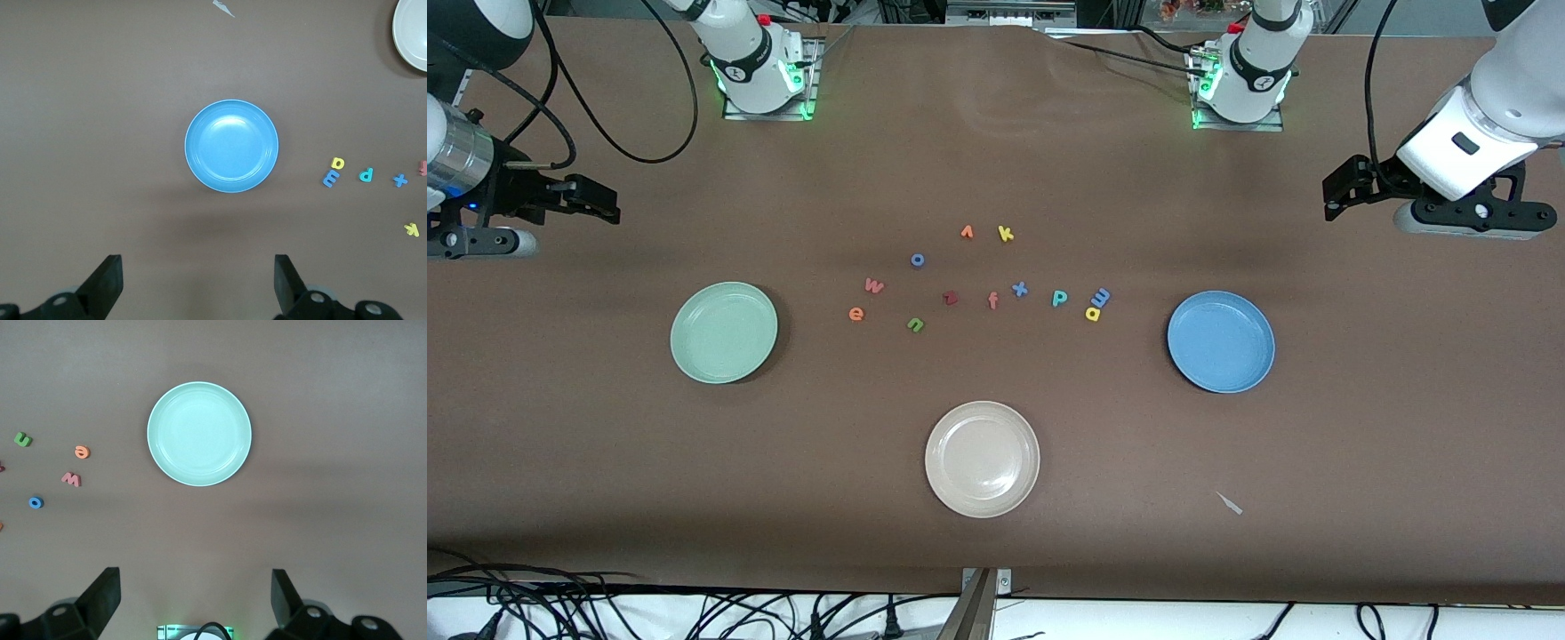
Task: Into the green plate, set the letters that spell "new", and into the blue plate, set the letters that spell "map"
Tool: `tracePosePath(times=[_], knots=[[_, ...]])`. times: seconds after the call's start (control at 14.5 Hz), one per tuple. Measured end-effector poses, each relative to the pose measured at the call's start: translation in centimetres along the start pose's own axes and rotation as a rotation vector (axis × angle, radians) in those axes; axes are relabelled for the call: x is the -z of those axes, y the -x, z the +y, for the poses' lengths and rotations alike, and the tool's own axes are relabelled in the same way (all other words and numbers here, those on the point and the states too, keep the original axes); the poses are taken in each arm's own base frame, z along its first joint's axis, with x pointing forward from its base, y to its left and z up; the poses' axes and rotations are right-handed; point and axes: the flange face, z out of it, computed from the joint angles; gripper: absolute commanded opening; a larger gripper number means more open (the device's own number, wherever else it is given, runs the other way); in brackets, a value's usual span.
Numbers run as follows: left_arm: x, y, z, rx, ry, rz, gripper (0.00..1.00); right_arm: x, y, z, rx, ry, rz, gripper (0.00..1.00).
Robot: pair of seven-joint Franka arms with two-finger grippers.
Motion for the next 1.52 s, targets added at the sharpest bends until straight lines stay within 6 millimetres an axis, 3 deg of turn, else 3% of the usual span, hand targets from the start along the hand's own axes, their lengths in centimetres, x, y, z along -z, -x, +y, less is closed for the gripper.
tracePosePath(times=[0.76, 1.04, 1.24, 1.52], knots=[[0.0, 0.0, 0.0, 0.000, 0.000, 0.000, 1.00, -0.2, -0.3, -0.4, 0.010, 0.001, 0.010, 1.00], [0.3, -0.2, 1.0, -0.021, 0.001, 0.007, 1.00, -3.9, -2.3, -4.2, 0.079, 0.010, -0.062, 1.00], [0.5, -1.3, 2.8, -0.054, 0.006, 0.009, 1.00, -6.1, -3.7, -5.1, 0.091, 0.012, -0.077, 1.00], [-3.3, -2.2, 8.1, -0.155, 0.011, -0.080, 1.00, -10.0, -5.9, -8.6, 0.077, 0.016, -0.029, 1.00]])
